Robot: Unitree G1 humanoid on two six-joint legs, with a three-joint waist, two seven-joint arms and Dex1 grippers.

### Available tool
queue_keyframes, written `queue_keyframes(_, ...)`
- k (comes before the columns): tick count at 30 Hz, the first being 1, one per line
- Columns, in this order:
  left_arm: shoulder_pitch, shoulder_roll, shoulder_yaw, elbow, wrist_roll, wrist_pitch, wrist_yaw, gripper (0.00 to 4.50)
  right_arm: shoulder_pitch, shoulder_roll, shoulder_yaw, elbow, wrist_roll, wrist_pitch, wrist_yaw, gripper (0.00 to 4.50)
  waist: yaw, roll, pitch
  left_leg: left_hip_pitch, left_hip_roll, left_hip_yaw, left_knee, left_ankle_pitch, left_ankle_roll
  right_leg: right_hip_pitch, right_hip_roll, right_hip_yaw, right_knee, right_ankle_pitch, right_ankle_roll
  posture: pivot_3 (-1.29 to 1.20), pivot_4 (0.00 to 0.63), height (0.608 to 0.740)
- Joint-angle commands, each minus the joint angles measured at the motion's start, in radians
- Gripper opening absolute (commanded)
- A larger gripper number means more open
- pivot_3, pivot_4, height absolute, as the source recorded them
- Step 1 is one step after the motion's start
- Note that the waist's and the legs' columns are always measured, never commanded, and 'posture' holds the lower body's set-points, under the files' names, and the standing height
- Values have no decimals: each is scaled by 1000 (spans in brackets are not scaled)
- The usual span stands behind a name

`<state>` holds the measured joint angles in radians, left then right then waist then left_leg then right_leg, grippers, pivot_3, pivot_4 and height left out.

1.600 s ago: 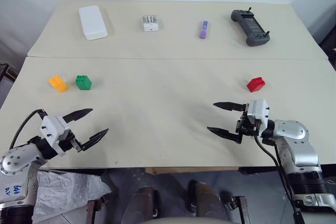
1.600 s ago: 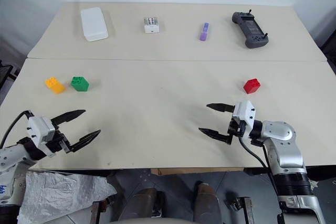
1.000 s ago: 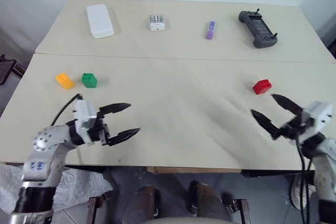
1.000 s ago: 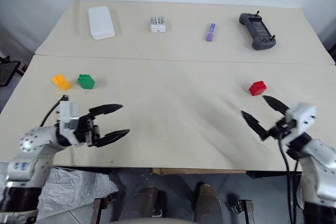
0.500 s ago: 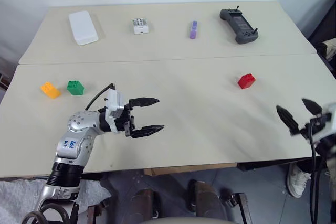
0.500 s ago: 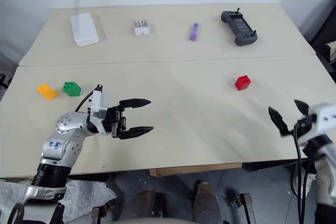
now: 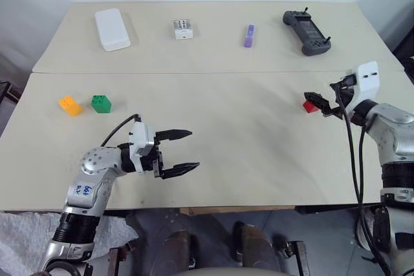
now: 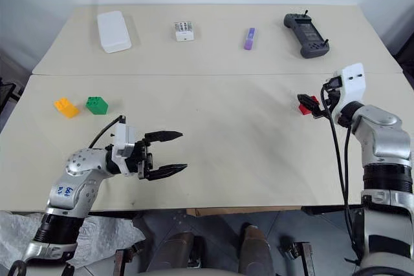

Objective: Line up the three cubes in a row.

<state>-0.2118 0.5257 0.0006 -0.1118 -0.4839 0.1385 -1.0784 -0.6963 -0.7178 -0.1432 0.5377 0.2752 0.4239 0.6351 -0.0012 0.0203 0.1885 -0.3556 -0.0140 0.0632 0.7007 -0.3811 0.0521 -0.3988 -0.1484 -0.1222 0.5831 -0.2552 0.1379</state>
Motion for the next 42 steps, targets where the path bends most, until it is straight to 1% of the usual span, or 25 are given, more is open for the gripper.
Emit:
queue_keyframes(1, 18, 9, 19, -60, -4, -11, 14, 4407, -53, -1, 12, 109, -56, -87, 0, 4500, -1, 0, 0, 0, 0, 0, 0, 0, 0, 0, 0, -1, 0, 0, 0, 0, 150, 740)
queue_keyframes(4, 23, 6, 19, -68, -1, -12, 27, 4407, -90, 5, 17, 185, -75, -106, 7, 4500, -2, 0, 0, 0, 0, 0, 0, 0, 0, 0, 0, -1, 0, 0, 0, 0, 150, 740)
queue_keyframes(8, 24, 5, 19, -70, -1, -16, 36, 4407, -106, 13, 21, 229, -86, -124, 42, 4500, -3, 0, 0, 0, 1, 0, 0, 0, 0, 0, 0, -1, 0, 0, 0, 0, 150, 740)
queue_keyframes(9, 24, 5, 18, -70, -1, -17, 37, 4500, -107, 15, 18, 232, -85, -126, 47, 4110, -3, 0, 0, 0, 1, 0, 0, 0, 0, 0, 1, -1, 0, 0, 0, 0, 150, 740)
queue_keyframes(11, 21, 6, 20, -64, -3, -20, 35, 4500, -103, 17, 15, 230, -85, -128, 61, 3594, -3, 0, 0, 0, 1, 0, 0, 0, 0, 0, 1, -1, 0, 0, 0, 0, 150, 740)
queue_keyframes(15, 9, 9, 22, -47, -3, -27, 30, 4500, -85, 12, 16, 215, -85, -117, 95, 2141, -3, 0, 0, 0, 1, 0, 0, 0, 0, 0, 1, -1, 0, 0, 0, 0, 150, 740)
queue_keyframes(17, 2, 11, 25, -35, -4, -33, 25, 4500, -83, 7, 14, 208, -81, -126, 122, 1506, -3, 0, 0, 0, 1, 0, 0, 0, 0, 0, 1, -1, 0, 0, 0, 0, 150, 740)
queue_keyframes(19, -1, 11, 31, -26, -4, -39, 23, 4500, -88, -2, 21, 199, -78, -149, 180, 1519, -3, 0, 0, 0, 1, 0, 0, 0, 0, 0, 1, -1, 0, 0, 0, 0, 150, 740)
queue_keyframes(21, -1, 10, 45, -12, -6, -54, 24, 4500, -104, -19, 54, 178, -79, -201, 313, 1519, -4, 0, 0, 0, 1, 0, 0, 0, 0, 0, 1, -1, 0, 0, 0, 0, 150, 740)
queue_keyframes(23, -6, 7, 56, 4, -8, -64, 23, 4500, -118, -24, 75, 175, -82, -238, 402, 1519, -5, 0, 0, 0, 1, 0, 0, 0, 0, 0, 1, -1, 0, 0, 0, 0, 150, 740)
queue_keyframes(25, 6, 11, 85, 33, -7, -99, 14, 4500, -133, -12, 140, 115, -54, -336, 647, 1519, -6, 0, 0, 0, 1, 1, 0, 0, 0, 0, 1, -1, 0, 0, 0, 0, 150, 740)
queue_keyframes(26, 16, 17, 95, 45, -3, -118, 6, 4500, -146, -1, 172, 107, -56, -386, 739, 1519, -10, 0, 0, 0, 1, 1, 0, 0, 0, 0, 1, -1, -1, 0, 0, 0, 150, 740)
queue_keyframes(27, 24, 22, 103, 55, 0, -133, -2, 4500, -162, 13, 202, 111, -65, -424, 801, 1519, -15, 0, 0, 0, 1, 1, 0, 0, 0, 0, 2, -1, -1, 0, 0, 0, 150, 740)
queue_keyframes(30, 42, 36, 115, 67, 2, -147, -15, 4500, -196, 53, 248, 154, -81, -493, 898, 1519, -26, 0, 0, 1, 2, 1, 0, 0, 0, 0, 2, -1, -1, 0, 0, 0, 150, 740)
queue_keyframes(32, 50, 44, 120, 72, 0, -151, -18, 4500, -215, 75, 271, 188, -95, -532, 942, 1519, -25, 0, 0, 1, 2, 0, 0, 0, 0, 0, 2, -1, 0, 0, 0, 0, 150, 740)
queue_keyframes(33, 68, 50, 129, 69, 4, -159, -16, 4500, -233, 105, 298, 220, -115, -557, 960, 1519, -24, 0, 0, 1, 2, 0, 0, 0, 0, 0, 1, -1, 0, 0, 0, 0, 150, 740)
queue_keyframes(36, 109, 57, 151, 42, 2, -161, 4, 4500, -282, 170, 343, 322, -159, -654, 971, 1519, -29, 0, 0, 1, 1, -1, 0, 0, 0, 0, 0, -1, 0, 0, 0, 0, 150, 740)
queue_keyframes(40, 151, 59, 164, -1, -4, -155, 21, 4500, -334, 199, 368, 459, -212, -780, 967, 1519, -26, 0, 1, 0, 1, -3, 0, 0, -1, 0, 0, -3, 0, 0, 0, 0, 150, 740)
queue_keyframes(42, 172, 62, 173, -21, -5, -149, 28, 4500, -355, 214, 378, 502, -215, -799, 976, 1519, -27, 0, 1, 0, 0, -4, 0, 0, -1, 1, -1, -3, 1, -1, -1, 0, 150, 740)
